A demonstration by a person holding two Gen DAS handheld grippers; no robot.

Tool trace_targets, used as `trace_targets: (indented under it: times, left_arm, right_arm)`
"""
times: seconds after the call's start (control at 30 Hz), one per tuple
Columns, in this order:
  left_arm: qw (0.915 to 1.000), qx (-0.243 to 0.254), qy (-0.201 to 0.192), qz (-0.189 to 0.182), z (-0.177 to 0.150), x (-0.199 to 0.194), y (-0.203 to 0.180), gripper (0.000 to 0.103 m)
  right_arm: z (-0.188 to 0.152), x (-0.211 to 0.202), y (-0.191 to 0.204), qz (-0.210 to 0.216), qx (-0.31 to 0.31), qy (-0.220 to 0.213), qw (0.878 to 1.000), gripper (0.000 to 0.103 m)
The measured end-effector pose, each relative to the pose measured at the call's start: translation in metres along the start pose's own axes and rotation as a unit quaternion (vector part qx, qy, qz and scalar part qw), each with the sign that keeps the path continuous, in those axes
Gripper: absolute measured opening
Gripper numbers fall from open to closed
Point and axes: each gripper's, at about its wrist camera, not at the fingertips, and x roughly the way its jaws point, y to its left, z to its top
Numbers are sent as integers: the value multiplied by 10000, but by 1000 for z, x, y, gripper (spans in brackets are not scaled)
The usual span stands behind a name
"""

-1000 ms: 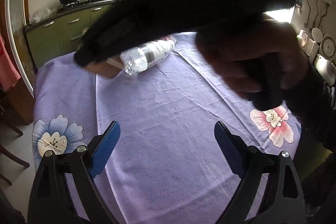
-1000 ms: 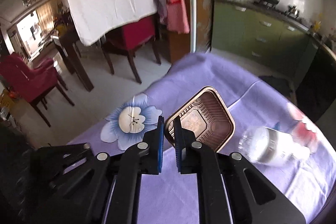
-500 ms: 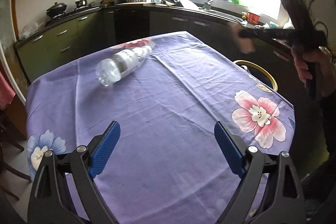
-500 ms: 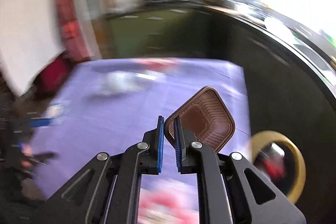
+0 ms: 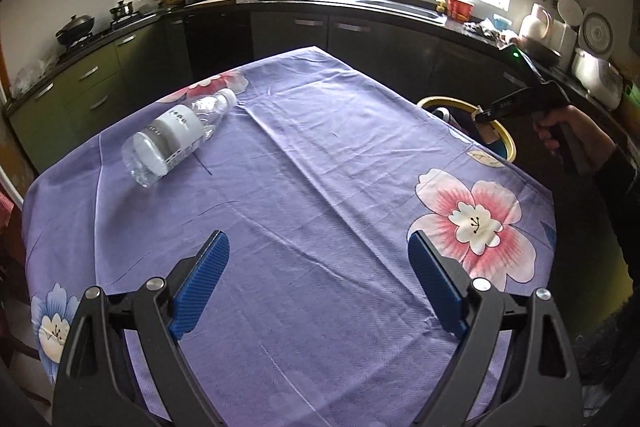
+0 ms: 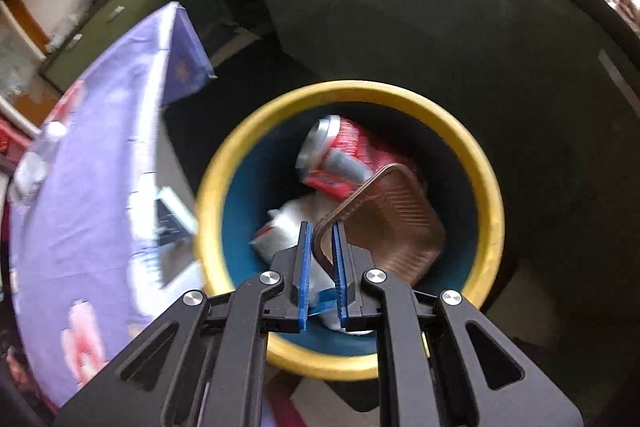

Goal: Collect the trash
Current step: 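Carry the brown tray over the bin and open the right gripper, then grasp the clear water bottle with the left gripper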

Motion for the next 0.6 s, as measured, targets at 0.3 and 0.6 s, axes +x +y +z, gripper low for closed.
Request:
trace_targets:
  times: [0.3, 0.6]
  left_arm:
    - [9999, 107, 102, -49, 6, 7, -1, 86]
    - [9991, 196, 384, 10, 27, 23, 34, 86]
  right_arm:
    - [-20, -41, 34, -47, -367, -579, 9976, 32]
    - [-59, -67, 92, 670, -813, -799, 9912, 37]
